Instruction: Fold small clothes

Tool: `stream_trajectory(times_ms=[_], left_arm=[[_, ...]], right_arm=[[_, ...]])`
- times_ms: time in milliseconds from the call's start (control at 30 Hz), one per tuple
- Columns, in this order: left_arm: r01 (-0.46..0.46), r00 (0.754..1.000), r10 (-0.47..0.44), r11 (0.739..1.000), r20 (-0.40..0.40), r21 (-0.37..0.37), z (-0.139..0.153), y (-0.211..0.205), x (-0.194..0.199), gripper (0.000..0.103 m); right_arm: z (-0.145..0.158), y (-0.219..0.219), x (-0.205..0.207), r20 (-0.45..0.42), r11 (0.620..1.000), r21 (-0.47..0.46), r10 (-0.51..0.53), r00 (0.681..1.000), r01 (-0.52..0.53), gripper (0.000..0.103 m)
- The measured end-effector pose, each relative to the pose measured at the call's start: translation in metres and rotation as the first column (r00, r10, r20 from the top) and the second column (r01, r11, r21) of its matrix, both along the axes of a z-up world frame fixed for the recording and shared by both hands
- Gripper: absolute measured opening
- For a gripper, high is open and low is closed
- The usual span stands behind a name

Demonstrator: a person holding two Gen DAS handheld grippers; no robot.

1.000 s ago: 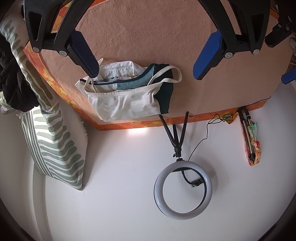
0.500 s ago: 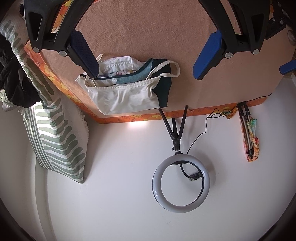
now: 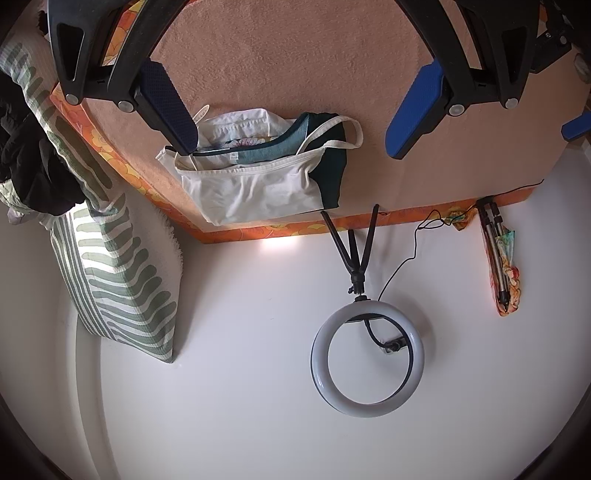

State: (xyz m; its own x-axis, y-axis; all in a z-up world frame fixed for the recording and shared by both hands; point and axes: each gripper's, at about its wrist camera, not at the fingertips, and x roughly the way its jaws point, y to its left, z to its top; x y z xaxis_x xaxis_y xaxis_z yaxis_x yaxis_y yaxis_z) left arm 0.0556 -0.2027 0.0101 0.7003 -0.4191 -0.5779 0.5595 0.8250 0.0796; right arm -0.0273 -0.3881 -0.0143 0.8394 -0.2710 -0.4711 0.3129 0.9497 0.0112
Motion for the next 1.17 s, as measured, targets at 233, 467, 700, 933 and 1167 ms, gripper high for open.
stream_trajectory(times_ms=[233, 467, 700, 933, 1167], left_arm=[[-0.001, 1.0, 0.001, 1.0, 0.001, 0.0, 0.001, 0.001, 0.001, 0.103], [0.0, 1.0, 0.0, 1.0, 0.012, -0.004, 0.003, 0.005, 0.0, 0.103], [-0.002, 1.0, 0.002, 1.0, 0.014, -0.005, 0.004, 0.007, -0.001, 0.103], [-0.007, 1.0, 0.007, 1.0, 0.021, -0.004, 0.005, 0.009, -0.002, 0.103], [-0.008, 1.0, 0.009, 1.0, 0.021, -0.014, 0.006, 0.012, -0.002, 0.103]], right_arm=[[0.0, 0.003, 0.0, 0.0, 1.0, -0.006, 0.004, 1.0, -0.004, 0.103], [0.001, 0.006, 0.0, 0.001, 1.0, -0.006, 0.005, 1.0, -0.005, 0.103], [0.002, 0.01, 0.0, 0.002, 1.0, -0.006, 0.01, 1.0, -0.01, 0.103], [0.002, 0.012, 0.001, 0.002, 1.0, -0.006, 0.013, 1.0, -0.013, 0.103], [0.0, 0.015, 0.004, -0.002, 1.0, -0.008, 0.017, 1.0, -0.017, 0.103]])
